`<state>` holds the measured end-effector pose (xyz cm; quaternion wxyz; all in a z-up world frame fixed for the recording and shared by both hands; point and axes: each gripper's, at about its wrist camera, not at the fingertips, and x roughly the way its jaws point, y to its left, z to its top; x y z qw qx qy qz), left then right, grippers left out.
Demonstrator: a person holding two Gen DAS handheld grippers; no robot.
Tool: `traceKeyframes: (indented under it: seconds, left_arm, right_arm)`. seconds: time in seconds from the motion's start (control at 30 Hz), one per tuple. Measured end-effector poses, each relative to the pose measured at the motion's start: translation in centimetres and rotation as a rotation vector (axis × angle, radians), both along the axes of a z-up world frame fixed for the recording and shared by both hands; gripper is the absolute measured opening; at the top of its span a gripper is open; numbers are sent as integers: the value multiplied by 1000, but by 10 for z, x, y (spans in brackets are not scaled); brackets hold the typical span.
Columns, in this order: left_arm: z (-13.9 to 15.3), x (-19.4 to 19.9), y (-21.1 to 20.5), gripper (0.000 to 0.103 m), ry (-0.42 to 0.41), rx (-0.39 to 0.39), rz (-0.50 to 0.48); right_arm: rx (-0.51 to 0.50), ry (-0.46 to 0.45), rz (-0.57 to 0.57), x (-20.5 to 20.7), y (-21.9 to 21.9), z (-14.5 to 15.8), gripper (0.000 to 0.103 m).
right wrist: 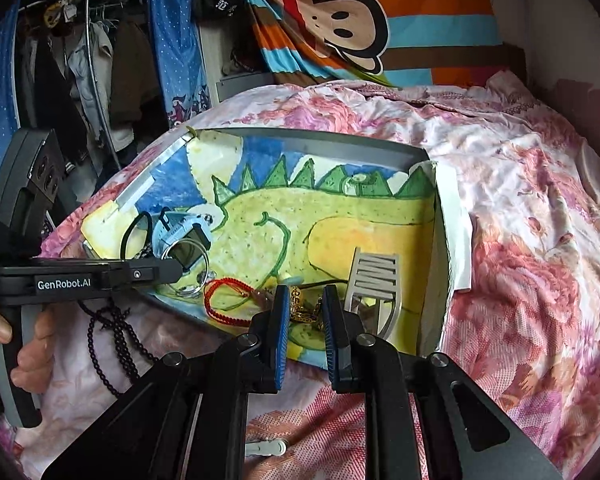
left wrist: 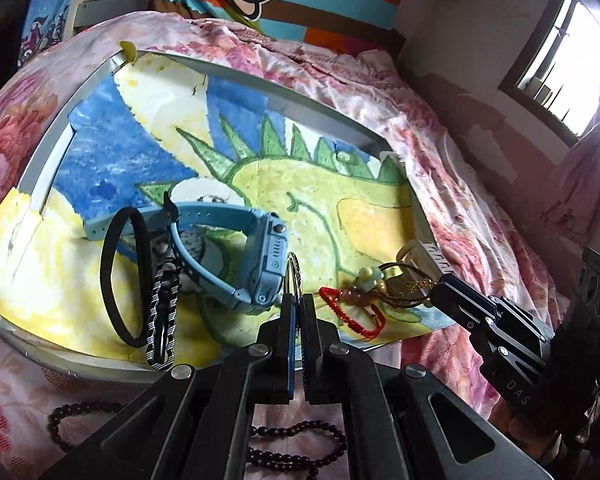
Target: Organize jewelry
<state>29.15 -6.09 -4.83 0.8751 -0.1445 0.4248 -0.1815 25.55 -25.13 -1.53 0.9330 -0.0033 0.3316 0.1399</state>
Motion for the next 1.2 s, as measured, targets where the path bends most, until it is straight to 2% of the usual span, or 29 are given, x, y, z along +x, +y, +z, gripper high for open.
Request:
traceKeyframes:
  seconds: [0.23,0.37,0.5,0.6,0.67,0.8,0.87,0.9,0.93,0.97,1.0,1.1,1.2]
  left_arm:
    - [0,0,2,3,18,10,11]
    - [0,0,2,3,37,20,14]
    - [3,-6,2,7,35,30,12]
    - [8,-12,1,19,23,31,13]
    - [12,-17,3,22,12,22,18]
    - [24,-29,5,23,-28,49,35]
    - [31,-35,6,25,-56,57,43]
    - [35,-39,7,34,-70,58,46]
    - [38,-42,8,51,-84,55,53]
    - [42,-47,10,63,-106,47,68]
    - [47,-53,14,80,-140,30,93]
    - [59,-66,19,83,-187,-8,114]
    - [67,-77,22,84,-221,0,131]
  right_arm:
    - [-11,23,-14,0,-3,-3,17]
    - [-7,3,-24,-6,-6,3,39]
    - [-31,-44,-33,-15,-9,14,40]
    - [-29,-85,-53,-22,-14,24,44]
    - [-22,-109,-66,-27,-18,30,53]
    - [-4,-157,-88,-38,-24,44,60]
    - [1,-181,-103,-45,-26,51,71]
    - [1,-190,-115,-49,-27,54,75]
    - [-2,-200,-128,-53,-28,56,80]
    - [-4,-208,-136,-57,-29,58,82]
    - [-3,-222,-143,-62,-30,61,83]
    - [-6,-244,-154,-75,-30,67,93]
    - [-8,-272,-158,-92,-30,74,94]
